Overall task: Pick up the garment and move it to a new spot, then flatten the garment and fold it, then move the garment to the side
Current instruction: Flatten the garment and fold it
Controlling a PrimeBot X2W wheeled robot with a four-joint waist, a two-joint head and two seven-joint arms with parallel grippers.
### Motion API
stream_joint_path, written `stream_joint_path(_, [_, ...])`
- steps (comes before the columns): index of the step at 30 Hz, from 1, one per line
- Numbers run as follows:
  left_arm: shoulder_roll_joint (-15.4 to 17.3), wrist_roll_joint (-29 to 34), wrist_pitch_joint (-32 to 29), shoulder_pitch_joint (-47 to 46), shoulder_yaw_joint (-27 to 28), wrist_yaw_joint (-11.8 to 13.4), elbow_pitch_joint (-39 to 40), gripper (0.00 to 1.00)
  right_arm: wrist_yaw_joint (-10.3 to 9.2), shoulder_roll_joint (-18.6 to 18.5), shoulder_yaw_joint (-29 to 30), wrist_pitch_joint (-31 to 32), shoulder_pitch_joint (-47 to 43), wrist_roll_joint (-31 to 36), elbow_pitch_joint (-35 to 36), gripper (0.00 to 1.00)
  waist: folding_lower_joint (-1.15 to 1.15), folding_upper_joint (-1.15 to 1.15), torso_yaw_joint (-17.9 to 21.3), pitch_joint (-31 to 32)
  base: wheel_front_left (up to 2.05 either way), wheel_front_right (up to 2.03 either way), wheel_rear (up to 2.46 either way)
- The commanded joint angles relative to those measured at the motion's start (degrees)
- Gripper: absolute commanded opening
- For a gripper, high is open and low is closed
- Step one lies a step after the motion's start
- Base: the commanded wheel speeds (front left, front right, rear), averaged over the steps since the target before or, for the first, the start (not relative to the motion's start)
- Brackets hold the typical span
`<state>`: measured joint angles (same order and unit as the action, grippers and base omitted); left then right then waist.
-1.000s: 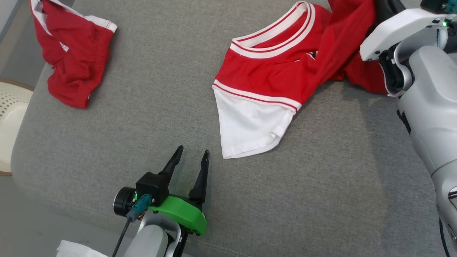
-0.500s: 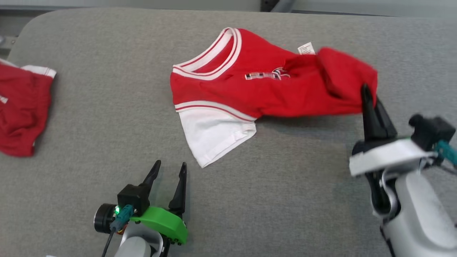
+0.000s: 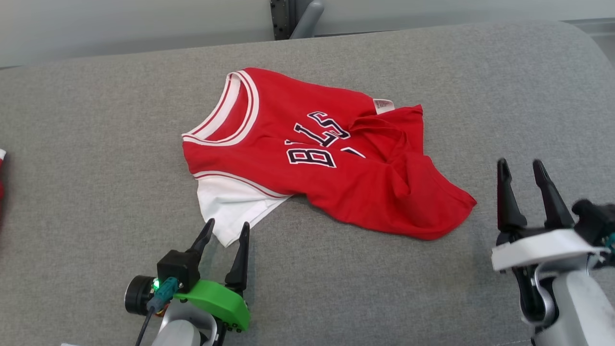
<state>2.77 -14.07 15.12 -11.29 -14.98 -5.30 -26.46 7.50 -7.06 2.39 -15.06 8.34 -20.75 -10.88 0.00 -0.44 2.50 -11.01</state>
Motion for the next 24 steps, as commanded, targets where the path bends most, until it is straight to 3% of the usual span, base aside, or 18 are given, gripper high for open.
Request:
stream_joint_path(1, [0.2,-0.2,0.0,-0.8,-0.4,-0.2,-0.1,1.00,-0.02,-1.6,-1.7,-0.2,3.1,1.0,0.1,1.00,0.00,0.44,-1.5,-0.7,0.00,0.00,0.00])
stream_joint_path(5, [0.2,-1.0,0.0,-1.5,-1.6,0.0,0.1,1.00,-0.02,-5.9,-7.6,1.5,11.6,2.4,-3.2,1.00,0.00,0.44,-4.5,-2.0,0.00,0.00,0.00])
stream_joint_path(14, [0.2,-3.1,0.0,-2.8,-4.3,0.8,0.6,1.00,-0.03,-11.9,-21.3,11.4,26.1,4.3,-15.5,1.00,0.00,0.44,-11.6,-5.2,0.00,0.00,0.00])
stream_joint_path(24, [0.2,-4.9,0.0,-3.0,-5.7,2.0,1.5,1.00,-0.05,-15.3,-31.8,15.0,32.7,6.2,-25.9,1.00,0.00,0.44,-14.0,-7.1,0.00,0.00,0.00])
